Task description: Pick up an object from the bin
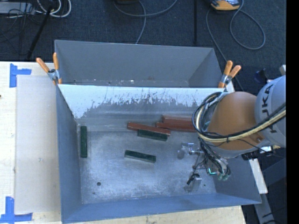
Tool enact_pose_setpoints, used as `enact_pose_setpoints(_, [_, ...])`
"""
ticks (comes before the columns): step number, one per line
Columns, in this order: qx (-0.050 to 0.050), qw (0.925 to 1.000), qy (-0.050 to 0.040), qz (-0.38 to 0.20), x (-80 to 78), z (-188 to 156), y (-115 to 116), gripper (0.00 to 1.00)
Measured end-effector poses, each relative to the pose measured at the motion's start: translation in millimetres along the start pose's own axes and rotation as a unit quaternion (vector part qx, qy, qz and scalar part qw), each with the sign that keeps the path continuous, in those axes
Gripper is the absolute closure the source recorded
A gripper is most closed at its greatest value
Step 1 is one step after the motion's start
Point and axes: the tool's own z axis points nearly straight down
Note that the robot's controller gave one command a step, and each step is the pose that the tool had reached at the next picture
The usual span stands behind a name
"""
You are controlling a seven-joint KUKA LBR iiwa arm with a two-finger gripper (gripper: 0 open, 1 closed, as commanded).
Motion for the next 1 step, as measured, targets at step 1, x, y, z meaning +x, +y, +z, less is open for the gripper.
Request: enact_pose_setpoints(1, [0.0, 1.0, -0.0068, -0.004, -47.1, -12.1, 68.7, 0.0])
